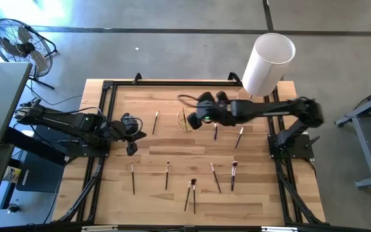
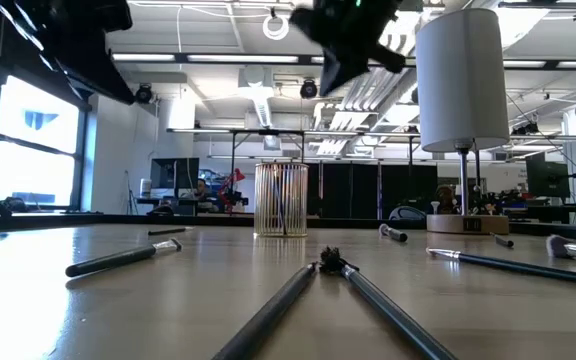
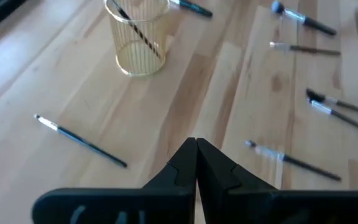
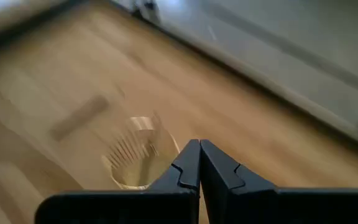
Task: Put items in baskets/containers
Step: Put the black powder brush into the gold container
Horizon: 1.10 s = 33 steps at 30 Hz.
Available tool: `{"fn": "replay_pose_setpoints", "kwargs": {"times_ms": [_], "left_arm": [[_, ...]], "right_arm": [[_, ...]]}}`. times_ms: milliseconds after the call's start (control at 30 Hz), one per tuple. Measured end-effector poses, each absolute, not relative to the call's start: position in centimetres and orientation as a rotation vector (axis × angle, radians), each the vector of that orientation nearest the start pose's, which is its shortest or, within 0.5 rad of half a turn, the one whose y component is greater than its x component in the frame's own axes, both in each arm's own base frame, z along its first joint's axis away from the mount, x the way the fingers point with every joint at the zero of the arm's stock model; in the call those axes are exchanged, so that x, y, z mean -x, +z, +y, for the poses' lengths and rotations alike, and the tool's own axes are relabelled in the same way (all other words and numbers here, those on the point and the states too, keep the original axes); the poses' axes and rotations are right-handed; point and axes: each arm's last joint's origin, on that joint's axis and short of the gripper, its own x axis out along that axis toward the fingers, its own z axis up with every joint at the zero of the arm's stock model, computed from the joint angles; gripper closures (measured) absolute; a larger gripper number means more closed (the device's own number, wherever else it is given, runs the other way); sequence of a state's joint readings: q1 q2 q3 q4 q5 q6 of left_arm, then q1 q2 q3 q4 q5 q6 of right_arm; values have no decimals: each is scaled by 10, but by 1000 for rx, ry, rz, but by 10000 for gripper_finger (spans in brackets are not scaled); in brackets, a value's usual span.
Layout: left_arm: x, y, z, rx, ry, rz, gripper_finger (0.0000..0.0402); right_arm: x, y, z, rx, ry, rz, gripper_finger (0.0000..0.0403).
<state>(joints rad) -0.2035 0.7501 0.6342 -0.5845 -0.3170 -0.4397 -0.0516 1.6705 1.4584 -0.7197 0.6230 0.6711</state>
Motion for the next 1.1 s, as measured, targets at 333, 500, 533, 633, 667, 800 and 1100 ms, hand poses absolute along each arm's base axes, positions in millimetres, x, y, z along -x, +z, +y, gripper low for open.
{"fn": "replay_pose_setpoints", "kwargs": {"times_ms": [333,500,533,633,667,800,1100], "left_arm": [[-149,251,-23,260,218,679,401],[-148,251,-23,266,203,686,402],[-148,251,-23,267,202,687,401],[-148,251,-23,267,202,686,402],[-148,251,-23,267,202,686,402],[-148,251,-23,267,202,686,402],[-148,251,-23,269,203,686,402]], "right_arm": [[-360,244,-93,-757,-1218,921,373],[-346,213,-115,-894,-1287,953,332],[-342,207,-119,-905,-1302,967,325],[-331,192,-126,-935,-1330,1011,307],[-328,186,-127,-949,-1338,1014,301],[-321,168,-132,-988,-1339,1007,287],[-306,137,-130,-1081,-1349,998,285]]}}
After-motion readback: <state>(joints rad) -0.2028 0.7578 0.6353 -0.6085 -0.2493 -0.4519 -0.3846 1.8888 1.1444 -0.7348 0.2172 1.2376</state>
